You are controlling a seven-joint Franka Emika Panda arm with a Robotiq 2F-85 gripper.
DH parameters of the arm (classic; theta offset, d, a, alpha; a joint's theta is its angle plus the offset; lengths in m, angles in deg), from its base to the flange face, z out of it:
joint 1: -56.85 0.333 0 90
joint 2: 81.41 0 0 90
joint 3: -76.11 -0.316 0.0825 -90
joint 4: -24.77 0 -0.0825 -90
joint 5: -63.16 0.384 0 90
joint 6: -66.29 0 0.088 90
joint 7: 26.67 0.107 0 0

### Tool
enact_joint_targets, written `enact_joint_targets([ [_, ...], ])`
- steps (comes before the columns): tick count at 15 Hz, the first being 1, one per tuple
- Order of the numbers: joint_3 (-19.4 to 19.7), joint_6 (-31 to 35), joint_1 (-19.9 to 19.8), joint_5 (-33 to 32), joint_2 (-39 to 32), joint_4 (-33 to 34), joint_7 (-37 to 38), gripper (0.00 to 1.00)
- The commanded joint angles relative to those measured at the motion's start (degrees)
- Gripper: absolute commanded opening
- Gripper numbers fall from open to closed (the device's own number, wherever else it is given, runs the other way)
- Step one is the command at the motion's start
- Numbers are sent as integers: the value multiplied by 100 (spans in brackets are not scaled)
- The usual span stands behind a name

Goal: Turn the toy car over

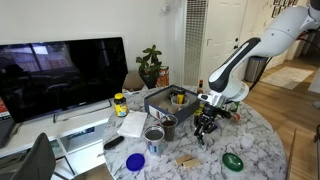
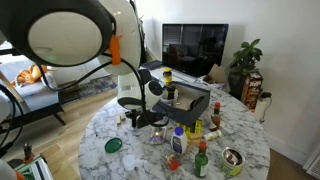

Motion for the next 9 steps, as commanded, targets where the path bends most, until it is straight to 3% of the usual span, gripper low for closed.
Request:
enact_joint_targets([
  [1,19,249,-139,-147,-334,17,-77,7],
  [9,276,443,35,-302,27,-163,385,7],
])
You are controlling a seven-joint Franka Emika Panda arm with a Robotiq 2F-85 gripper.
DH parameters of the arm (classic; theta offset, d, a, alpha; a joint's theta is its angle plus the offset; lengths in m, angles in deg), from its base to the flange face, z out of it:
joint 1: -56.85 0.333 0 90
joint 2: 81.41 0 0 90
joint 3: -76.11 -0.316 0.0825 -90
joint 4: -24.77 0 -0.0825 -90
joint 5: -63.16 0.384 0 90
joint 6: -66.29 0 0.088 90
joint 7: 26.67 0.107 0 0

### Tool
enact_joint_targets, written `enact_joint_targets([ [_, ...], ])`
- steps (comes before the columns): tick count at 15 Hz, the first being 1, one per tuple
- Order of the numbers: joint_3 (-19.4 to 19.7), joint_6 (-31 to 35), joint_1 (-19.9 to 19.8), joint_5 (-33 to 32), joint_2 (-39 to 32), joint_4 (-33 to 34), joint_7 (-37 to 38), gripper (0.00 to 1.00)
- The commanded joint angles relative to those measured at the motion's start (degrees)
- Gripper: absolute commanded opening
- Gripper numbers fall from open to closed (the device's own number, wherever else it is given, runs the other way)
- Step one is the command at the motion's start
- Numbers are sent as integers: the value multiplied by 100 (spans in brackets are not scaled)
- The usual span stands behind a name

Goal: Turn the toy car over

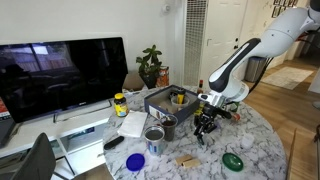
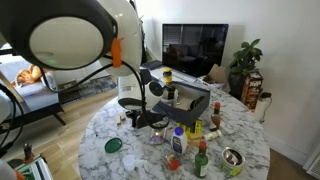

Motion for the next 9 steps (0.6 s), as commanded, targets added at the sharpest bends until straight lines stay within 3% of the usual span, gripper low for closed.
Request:
enact_joint_targets([
  [1,298,393,73,-278,134,-209,168,7],
  [9,692,302,361,-626,644,-426,688,7],
])
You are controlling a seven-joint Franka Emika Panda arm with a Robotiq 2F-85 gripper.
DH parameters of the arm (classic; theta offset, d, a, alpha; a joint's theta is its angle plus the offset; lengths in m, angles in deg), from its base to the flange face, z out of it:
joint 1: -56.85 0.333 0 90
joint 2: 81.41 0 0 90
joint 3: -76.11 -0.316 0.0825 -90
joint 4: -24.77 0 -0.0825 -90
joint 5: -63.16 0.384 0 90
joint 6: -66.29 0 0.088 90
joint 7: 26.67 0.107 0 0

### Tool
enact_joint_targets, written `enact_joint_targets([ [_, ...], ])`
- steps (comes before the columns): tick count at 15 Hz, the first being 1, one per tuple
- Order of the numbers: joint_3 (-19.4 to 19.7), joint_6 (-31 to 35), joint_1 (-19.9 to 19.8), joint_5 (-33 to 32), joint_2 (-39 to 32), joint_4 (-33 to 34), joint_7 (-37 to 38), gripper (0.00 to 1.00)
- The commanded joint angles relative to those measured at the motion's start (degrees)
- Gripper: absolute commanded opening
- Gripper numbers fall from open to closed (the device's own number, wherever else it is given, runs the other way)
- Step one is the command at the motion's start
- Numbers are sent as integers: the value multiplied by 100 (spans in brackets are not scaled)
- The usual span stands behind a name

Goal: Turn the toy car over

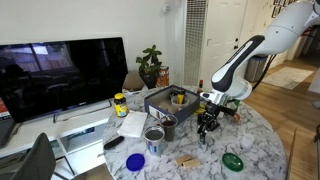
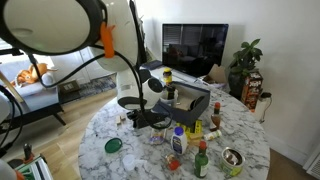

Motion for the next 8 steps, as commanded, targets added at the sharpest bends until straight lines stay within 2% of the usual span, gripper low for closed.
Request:
enact_joint_targets([
  [1,618,245,386,-386,323,-272,333,7],
  [4,1116,278,753,-598,501,-356,568,7],
  [5,1271,376,881,-624,505,-366,655,52],
  [8,1299,646,1036,-556,597,-469,803,68],
])
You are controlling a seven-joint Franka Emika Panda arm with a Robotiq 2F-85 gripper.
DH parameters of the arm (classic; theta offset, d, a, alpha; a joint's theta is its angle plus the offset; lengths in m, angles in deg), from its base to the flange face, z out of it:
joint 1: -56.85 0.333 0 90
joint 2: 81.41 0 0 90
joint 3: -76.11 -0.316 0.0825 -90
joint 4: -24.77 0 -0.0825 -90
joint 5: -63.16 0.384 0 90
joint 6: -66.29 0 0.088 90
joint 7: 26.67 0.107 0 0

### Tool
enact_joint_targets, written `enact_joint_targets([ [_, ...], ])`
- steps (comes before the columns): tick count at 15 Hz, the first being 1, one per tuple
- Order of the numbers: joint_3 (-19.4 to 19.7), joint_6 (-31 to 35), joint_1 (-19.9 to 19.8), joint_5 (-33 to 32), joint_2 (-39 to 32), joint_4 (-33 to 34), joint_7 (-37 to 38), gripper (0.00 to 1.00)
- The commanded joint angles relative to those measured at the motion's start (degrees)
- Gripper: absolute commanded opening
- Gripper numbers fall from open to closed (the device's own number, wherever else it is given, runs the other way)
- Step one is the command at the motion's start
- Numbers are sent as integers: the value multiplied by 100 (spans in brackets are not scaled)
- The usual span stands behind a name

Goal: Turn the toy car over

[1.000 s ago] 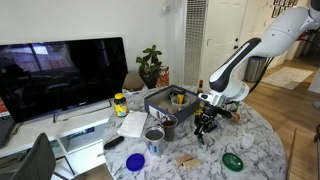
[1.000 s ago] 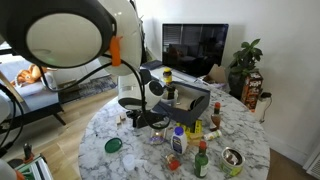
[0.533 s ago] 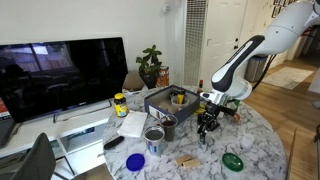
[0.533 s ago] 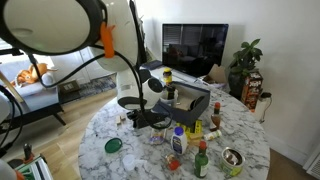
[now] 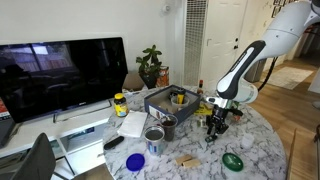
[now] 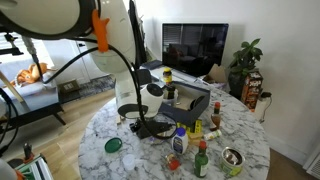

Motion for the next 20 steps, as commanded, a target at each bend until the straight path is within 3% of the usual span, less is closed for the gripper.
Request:
enact_joint_targets([
  [1,99,381,338,-93,338,-282,431,77],
  [4,3,472,536,-84,718,-477,830,98],
  [9,131,231,1122,271,1756,-827,2524,100],
  [12,226,-320,1482,540,2389,-919,3590,100],
  [16,1107,-1224,2478,497,3073,-910,4991,100],
  [20,2046,-2059,3309,-284,3402,-838,6561,100],
])
